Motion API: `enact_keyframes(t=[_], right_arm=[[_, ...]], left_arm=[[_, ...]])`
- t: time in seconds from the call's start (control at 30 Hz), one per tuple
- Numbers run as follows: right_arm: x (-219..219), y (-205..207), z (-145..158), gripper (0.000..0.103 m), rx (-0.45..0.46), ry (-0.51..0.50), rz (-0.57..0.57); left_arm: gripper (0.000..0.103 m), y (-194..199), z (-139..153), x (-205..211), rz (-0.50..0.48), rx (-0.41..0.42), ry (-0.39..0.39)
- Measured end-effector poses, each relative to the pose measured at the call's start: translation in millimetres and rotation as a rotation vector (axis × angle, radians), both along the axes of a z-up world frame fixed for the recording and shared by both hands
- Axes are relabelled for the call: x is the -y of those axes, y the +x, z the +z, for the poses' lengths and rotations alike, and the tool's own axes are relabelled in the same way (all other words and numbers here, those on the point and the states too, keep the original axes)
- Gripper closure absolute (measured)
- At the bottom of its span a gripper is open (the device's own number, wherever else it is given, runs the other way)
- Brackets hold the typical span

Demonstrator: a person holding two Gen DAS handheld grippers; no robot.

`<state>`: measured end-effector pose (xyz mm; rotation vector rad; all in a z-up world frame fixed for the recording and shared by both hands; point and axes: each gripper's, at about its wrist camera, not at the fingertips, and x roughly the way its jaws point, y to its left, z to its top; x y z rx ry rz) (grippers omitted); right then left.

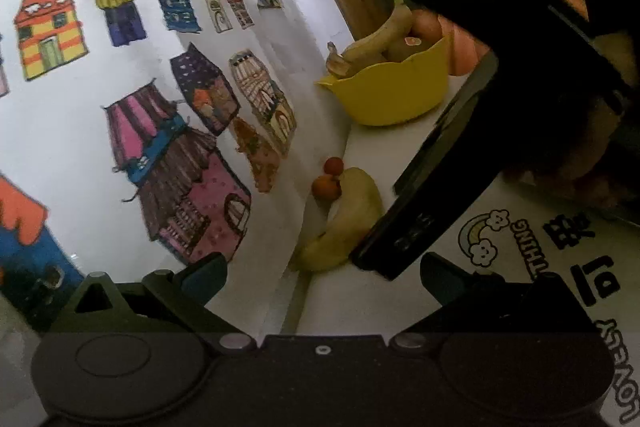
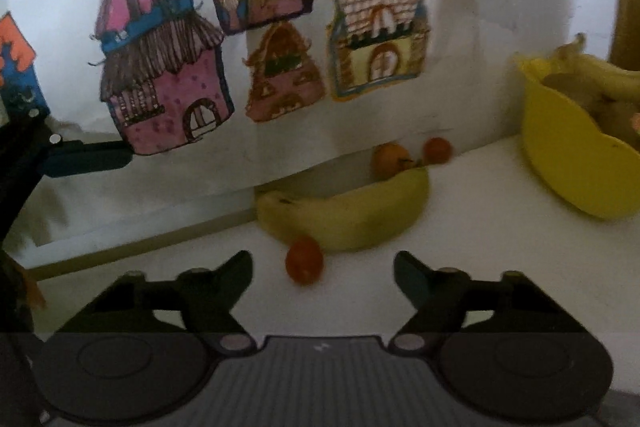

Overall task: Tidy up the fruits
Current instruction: 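Close the right tool on a red cherry tomato while the left tool approaches the banana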

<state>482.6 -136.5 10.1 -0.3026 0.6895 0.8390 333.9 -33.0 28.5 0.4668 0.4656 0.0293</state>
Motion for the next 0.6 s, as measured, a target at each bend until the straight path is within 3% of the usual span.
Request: enact_keyframes(t=[0.23,0.47,0.6], right_arm=[[-15,10,-11,0.057,-0.025,-0.042,0.028],[-1,25,-19,0.075,-0.045,0.026,-0.006],[11,35,-20,0.076,-0.046,0.035,-0.019]], left_arm=[[0.001,13,-5,4,-0.008,-0.016,0.021],[0.001,33,-9,11,-0.013,-0.024,0.027],[0.001,45,-11,12,-0.017,-0.034,0.020]])
